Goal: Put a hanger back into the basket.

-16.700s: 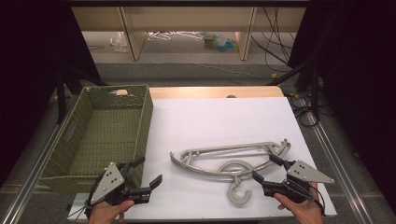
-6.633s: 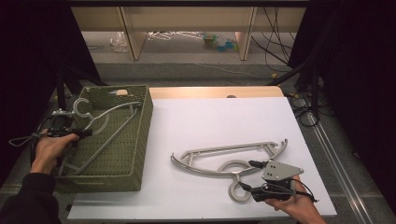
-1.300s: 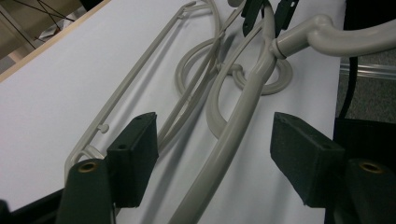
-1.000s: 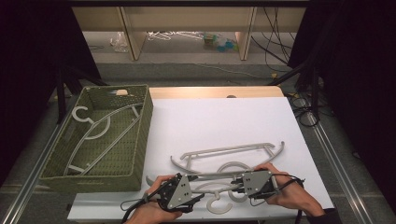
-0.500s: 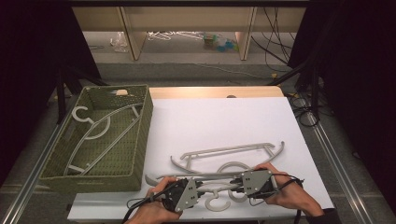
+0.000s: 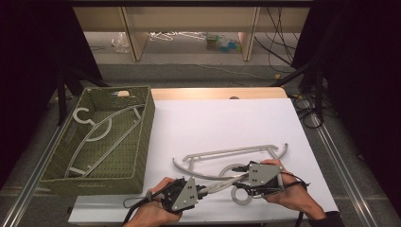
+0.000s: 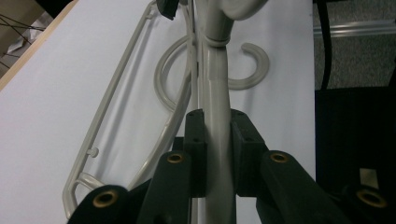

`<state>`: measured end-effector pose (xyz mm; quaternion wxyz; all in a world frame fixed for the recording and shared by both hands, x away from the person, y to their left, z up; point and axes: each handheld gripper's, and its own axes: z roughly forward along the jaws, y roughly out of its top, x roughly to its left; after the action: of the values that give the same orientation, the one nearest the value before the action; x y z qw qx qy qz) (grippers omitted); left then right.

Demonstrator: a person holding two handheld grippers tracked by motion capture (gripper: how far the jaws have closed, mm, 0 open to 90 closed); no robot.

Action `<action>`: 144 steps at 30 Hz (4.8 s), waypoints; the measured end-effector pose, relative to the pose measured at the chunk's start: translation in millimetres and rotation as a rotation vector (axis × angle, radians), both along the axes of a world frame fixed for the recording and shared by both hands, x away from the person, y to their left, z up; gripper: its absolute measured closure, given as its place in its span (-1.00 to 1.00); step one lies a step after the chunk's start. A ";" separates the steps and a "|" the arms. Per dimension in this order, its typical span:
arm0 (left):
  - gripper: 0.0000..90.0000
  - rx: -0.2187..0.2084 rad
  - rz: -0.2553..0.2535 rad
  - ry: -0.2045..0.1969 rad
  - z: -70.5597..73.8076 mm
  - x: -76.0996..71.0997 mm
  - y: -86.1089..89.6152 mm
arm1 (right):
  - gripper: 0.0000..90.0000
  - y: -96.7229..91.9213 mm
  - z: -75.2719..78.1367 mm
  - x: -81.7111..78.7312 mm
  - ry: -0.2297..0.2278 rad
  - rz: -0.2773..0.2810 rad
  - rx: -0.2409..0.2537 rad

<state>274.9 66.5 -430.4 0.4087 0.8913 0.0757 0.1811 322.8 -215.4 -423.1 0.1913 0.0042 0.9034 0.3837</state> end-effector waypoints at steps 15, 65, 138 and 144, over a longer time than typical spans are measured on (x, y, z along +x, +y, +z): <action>0.75 -0.047 0.067 0.078 9.0 9.3 15.6 | -0.20 -8.1 6.9 4.7 0.035 -0.124 0.190; 0.75 -0.490 0.446 0.193 127.9 54.3 165.2 | -0.31 -23.7 -7.8 -13.8 0.120 -0.190 0.245; 0.69 -0.141 0.880 0.371 20.6 141.5 307.8 | -0.63 -21.1 -14.1 -12.1 0.138 -0.198 0.242; 0.57 -0.164 0.921 0.372 19.9 140.4 312.3 | -0.63 -21.6 -13.9 -11.9 0.140 -0.202 0.245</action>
<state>415.4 378.9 -410.4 0.3346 0.7474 0.5468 0.1744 310.8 -237.0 -437.0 0.1638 0.1449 0.8560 0.4684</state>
